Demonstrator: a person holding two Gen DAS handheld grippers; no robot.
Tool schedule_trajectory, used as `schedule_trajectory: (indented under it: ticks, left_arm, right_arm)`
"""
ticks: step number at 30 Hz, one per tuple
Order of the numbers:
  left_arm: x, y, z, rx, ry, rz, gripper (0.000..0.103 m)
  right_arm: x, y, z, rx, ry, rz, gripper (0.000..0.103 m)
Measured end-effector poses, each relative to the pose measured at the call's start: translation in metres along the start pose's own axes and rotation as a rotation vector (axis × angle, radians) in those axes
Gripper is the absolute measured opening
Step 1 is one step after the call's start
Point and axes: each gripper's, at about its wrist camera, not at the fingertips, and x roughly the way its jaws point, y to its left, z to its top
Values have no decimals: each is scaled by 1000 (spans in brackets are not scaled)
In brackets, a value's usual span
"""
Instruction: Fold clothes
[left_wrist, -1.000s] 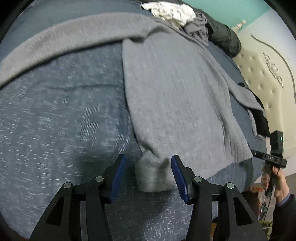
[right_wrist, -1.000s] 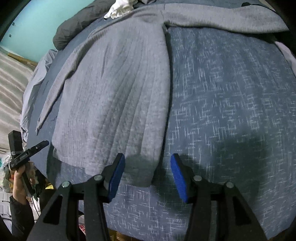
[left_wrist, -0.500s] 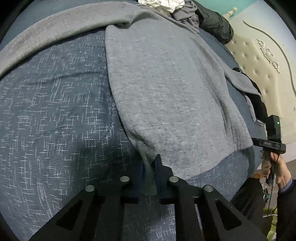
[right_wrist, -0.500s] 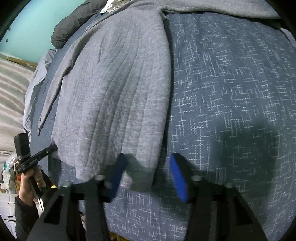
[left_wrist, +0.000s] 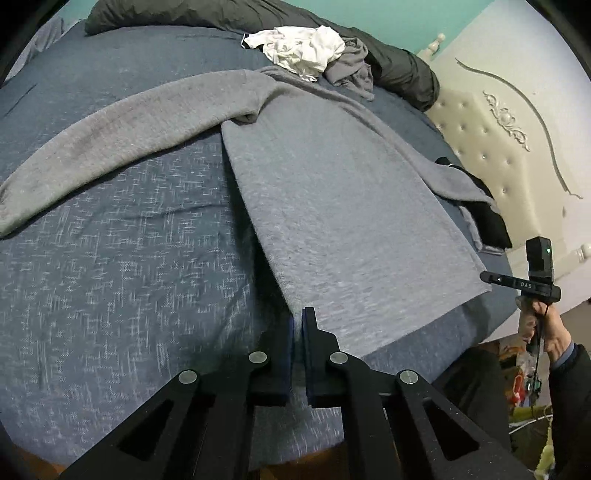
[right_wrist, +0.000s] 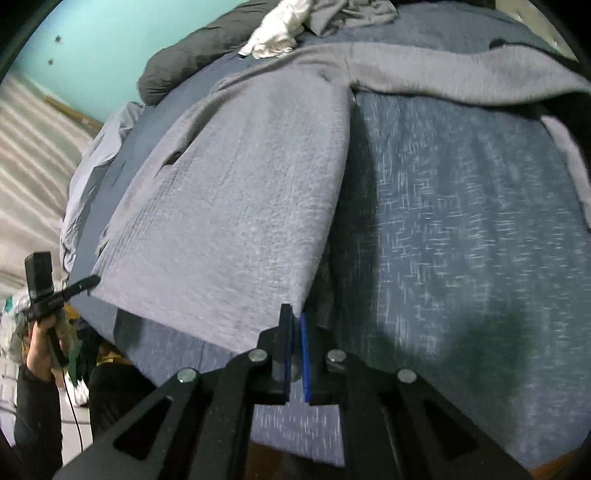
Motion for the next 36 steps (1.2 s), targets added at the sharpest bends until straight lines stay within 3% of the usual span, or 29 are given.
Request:
schedule_trajectory:
  ticks: [12,16,18,21,32,34,35,36]
  left_arm:
    - [54,7,-23,-70,81,22,8]
    - [57,8,-26,-62,86,33,11]
    - [58,9,-27,-62,92,37,25]
    - [64,6,-29,-48,108,33,31]
    - [78,-5,-31,-5,139,27,31]
    - [79,-6,-30,3,140,25,24]
    - [78,-7,-29,5,138,24,14]
    - [76,-6,-27,4,131,22,10]
  right_arm:
    - [22,-21,-24,-3,34,-31,4]
    - [25,-26,-25,-13,34,-54,12]
    - [27,-23,-23,-25,36,-71,19]
    - [33,-21,-26,-67,65,-89,31]
    - [52,-11,-29,-113,103,-88,32]
    - [54,-10,-29,-126,102,-79,30]
    - [55,-8,-29,-131,99,-75,20]
    - [57,-7,-28,-131,93,-75,15]
